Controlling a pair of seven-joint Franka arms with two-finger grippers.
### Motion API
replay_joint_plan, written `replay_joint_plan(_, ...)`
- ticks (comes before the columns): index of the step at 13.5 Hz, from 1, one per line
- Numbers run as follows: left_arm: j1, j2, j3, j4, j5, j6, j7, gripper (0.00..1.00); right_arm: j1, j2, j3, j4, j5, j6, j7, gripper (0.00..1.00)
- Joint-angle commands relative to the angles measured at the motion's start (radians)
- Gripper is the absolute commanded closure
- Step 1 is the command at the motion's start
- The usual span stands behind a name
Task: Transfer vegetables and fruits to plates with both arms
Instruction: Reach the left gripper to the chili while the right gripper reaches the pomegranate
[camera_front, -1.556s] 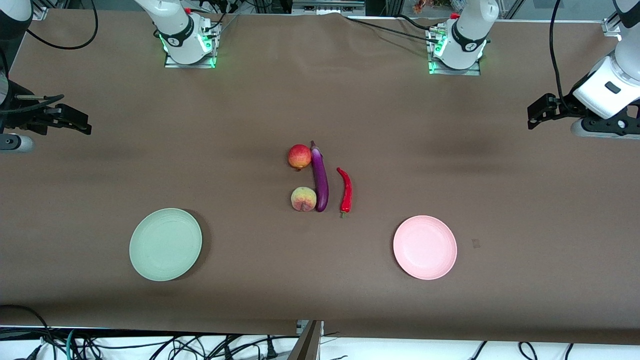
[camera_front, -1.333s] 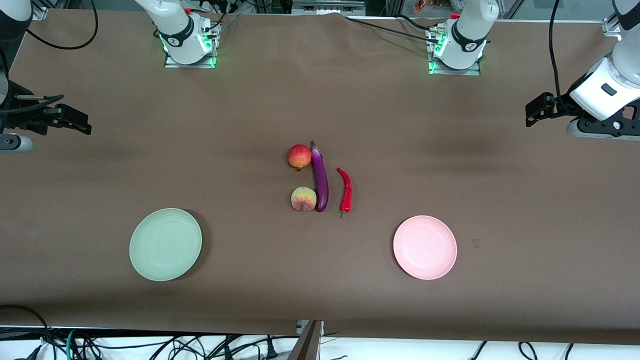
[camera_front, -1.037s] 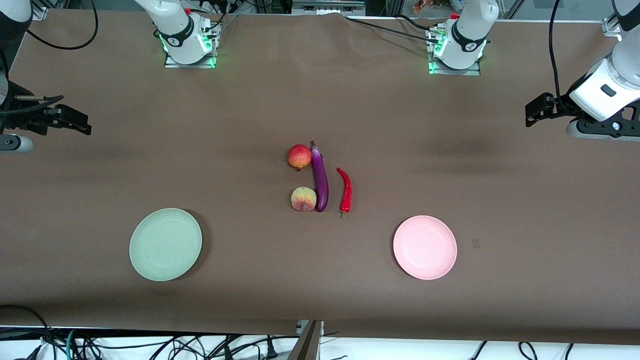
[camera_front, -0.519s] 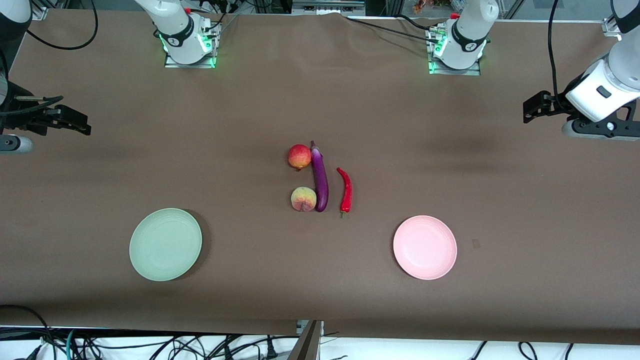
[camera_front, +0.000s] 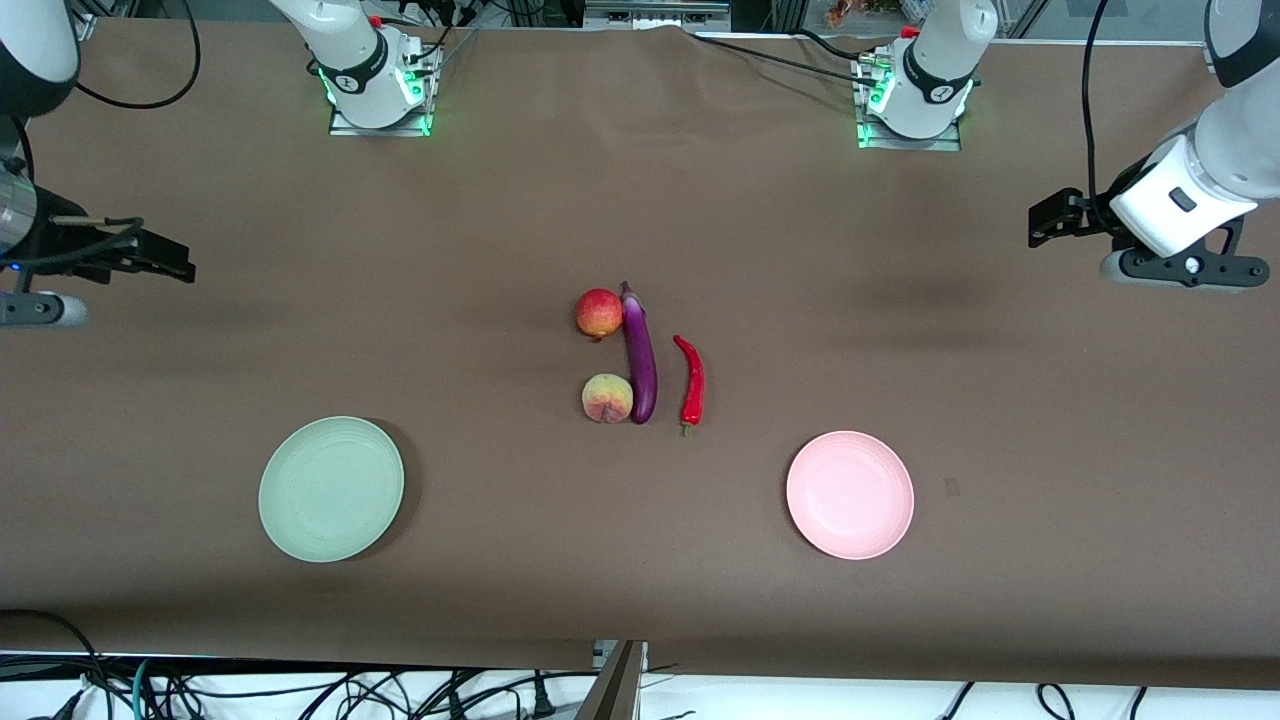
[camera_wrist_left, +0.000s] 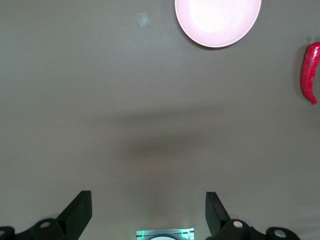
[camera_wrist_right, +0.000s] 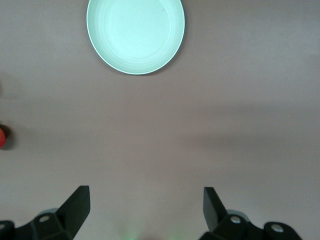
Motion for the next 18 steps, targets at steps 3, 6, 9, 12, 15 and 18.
replay_joint_plan(3, -0.031, 0.13, -0.014, 0.075, -0.032, 0.041, 0.002, 0.0, -0.005, 0.015, 0.006, 0.0, 0.024, 0.005, -0.009, 0.0)
replay_joint_plan(6, -0.11, 0.291, -0.017, 0.186, -0.04, 0.128, -0.053, 0.0, -0.004, 0.034, 0.007, 0.002, 0.027, 0.006, -0.009, 0.0)
replay_joint_plan(9, -0.187, 0.423, -0.019, 0.231, -0.057, 0.244, -0.196, 0.0, -0.002, 0.051, 0.011, 0.002, 0.1, 0.012, 0.003, 0.0)
replay_joint_plan(12, -0.245, 0.504, -0.019, 0.231, -0.088, 0.442, -0.389, 0.0, 0.018, 0.076, 0.012, 0.0, 0.111, 0.058, 0.02, 0.0)
replay_joint_plan(15, -0.333, 0.603, -0.019, 0.228, -0.086, 0.561, -0.464, 0.0, 0.088, 0.123, 0.012, -0.001, 0.139, 0.094, 0.13, 0.0)
replay_joint_plan(18, -0.413, 0.667, -0.019, 0.226, -0.088, 0.625, -0.567, 0.0, 0.133, 0.174, 0.012, -0.004, 0.237, 0.12, 0.155, 0.0)
